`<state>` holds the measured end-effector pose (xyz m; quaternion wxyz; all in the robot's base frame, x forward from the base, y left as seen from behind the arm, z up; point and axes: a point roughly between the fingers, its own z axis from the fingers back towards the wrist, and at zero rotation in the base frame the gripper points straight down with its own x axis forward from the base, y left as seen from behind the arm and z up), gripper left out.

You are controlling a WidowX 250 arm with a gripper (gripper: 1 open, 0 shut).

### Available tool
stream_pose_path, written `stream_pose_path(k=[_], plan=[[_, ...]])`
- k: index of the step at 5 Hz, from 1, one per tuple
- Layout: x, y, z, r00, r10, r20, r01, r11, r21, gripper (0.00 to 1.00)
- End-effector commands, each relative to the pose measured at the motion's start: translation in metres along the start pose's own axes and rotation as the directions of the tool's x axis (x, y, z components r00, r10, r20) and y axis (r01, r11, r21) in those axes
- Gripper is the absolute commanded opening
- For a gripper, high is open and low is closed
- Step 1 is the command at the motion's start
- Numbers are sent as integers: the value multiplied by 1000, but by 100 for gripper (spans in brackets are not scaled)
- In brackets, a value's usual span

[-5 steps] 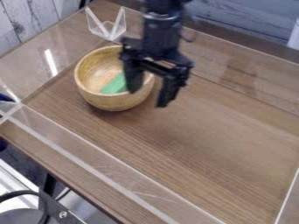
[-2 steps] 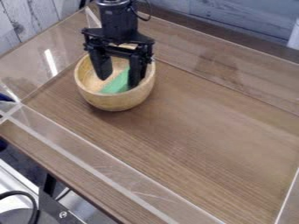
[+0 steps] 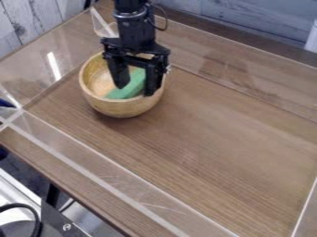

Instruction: Remove the green block from inside the brown bowl and put it on the table

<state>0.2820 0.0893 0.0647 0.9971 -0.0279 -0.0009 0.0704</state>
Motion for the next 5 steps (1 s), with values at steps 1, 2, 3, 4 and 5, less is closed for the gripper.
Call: stream_pose_path(k=[1, 2, 3, 4, 5], plan=[[21, 6, 8, 1000, 16, 2, -16, 999, 48, 100], [30, 11, 2, 998, 46, -37, -43, 995, 91, 100], [30, 14, -8, 999, 40, -32, -37, 995, 90, 100], [30, 18, -15, 999, 41, -26, -38, 996, 85, 100], [36, 21, -20, 998, 43, -45, -38, 993, 109, 100]])
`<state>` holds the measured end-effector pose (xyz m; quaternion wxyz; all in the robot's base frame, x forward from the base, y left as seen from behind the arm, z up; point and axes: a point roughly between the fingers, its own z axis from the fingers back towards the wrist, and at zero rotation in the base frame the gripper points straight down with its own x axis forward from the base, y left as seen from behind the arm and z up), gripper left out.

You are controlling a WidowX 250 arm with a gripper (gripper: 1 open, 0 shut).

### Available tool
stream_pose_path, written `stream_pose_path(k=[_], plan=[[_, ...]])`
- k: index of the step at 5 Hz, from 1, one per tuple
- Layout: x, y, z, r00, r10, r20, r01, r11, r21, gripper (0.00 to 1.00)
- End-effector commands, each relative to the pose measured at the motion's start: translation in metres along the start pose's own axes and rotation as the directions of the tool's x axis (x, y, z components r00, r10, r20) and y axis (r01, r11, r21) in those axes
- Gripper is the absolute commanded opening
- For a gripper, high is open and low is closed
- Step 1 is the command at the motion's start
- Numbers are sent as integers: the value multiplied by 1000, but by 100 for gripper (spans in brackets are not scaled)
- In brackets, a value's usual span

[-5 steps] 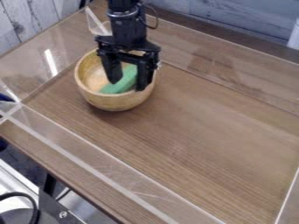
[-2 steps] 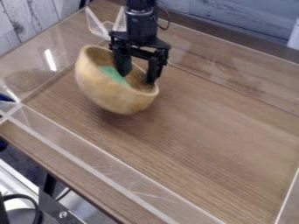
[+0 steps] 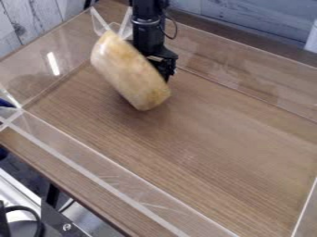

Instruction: Remove the green block from inside the brown bowl and put it on the table

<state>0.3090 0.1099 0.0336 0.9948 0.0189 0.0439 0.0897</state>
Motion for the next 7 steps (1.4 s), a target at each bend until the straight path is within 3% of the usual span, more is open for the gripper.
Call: stream_pose_path(k=[1, 3, 5, 7], plan=[[10, 7, 3, 1000, -3, 16, 2, 999, 40, 0], [20, 14, -11, 991, -130, -30, 132, 987, 87, 0], [8, 25, -12, 992, -101, -69, 107, 991, 78, 0], [-14, 35, -11, 996, -62, -67, 71, 988, 140, 0]])
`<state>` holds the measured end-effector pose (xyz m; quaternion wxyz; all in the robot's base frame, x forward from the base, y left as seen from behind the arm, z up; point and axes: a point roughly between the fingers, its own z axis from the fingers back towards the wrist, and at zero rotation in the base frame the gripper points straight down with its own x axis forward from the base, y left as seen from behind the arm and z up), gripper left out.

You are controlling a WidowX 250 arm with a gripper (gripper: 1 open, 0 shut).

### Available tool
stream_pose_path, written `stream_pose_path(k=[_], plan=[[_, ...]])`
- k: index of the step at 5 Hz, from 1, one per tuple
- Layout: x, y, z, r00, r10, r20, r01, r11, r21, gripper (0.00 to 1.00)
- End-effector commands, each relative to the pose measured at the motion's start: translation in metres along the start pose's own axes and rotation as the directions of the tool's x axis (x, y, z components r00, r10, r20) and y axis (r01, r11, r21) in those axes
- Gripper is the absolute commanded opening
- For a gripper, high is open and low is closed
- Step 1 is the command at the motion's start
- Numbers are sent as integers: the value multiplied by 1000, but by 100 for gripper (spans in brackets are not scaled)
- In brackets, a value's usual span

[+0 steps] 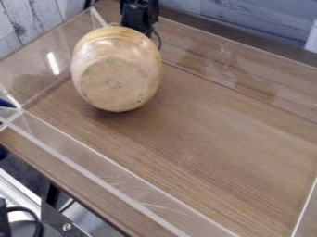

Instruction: Remove the green block from inside the brown bowl and put it on the table

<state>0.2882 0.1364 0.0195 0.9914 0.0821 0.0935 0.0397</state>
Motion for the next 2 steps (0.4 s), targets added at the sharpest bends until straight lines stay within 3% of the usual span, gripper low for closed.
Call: stream_pose_path(k=[1, 2], plan=[[0, 1, 6, 1000, 21, 0, -21, 1000, -8, 0], [1, -1, 5, 1000, 22, -22, -22, 1000, -21, 0]])
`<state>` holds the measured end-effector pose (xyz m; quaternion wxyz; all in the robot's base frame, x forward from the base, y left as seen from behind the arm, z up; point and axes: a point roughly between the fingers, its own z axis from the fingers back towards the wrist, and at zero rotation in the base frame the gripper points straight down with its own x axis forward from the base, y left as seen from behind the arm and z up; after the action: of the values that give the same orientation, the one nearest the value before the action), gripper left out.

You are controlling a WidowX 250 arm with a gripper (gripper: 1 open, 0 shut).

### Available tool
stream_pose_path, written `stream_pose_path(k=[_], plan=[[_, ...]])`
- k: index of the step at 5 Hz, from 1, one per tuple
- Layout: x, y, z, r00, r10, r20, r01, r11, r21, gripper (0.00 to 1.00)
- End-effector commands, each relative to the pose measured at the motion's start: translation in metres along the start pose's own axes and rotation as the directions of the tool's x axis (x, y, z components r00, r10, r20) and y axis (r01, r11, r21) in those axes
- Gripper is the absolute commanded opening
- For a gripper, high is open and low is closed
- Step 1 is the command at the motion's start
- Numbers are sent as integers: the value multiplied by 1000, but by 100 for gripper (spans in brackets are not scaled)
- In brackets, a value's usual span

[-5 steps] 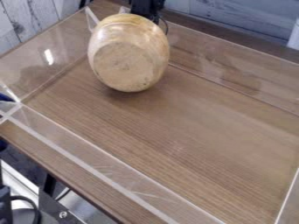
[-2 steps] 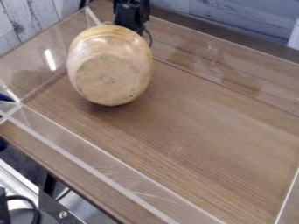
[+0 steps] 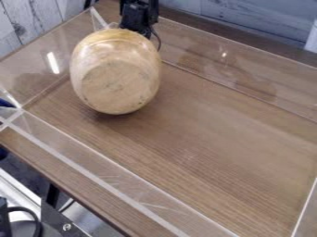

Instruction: Remove the green block from inside the brown bowl and put it on the table

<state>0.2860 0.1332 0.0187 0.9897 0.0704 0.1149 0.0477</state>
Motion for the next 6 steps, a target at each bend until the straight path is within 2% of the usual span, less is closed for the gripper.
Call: stream_pose_path(k=[1, 2, 4, 5, 6], plan=[[3, -5, 8, 999, -28, 35, 28, 999, -18, 0], [3, -10, 10, 997, -60, 48, 62, 997, -38, 0], [14, -9, 15, 988, -141, 70, 144, 988, -47, 0], [25, -20, 19, 982, -166, 93, 172, 983, -58, 0], [33, -27, 23, 975, -173, 137, 186, 979, -84, 0]])
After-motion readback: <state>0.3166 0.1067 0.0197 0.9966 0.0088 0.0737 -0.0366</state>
